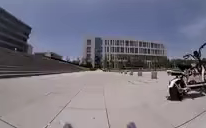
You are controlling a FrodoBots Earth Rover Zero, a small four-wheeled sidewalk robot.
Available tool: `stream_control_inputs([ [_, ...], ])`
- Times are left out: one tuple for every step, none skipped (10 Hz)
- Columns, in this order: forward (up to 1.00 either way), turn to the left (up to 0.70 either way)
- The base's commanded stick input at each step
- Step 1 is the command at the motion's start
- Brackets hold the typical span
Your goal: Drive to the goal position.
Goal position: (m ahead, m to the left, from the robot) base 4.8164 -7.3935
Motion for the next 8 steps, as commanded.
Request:
stream_control_inputs([
  [0.45, 0.0],
  [0.45, 0.0],
  [0.45, 0.0],
  [0.45, 0.0],
  [0.45, 0.0],
  [0.45, 0.0],
  [0.45, 0.0],
  [0.45, 0.0],
])
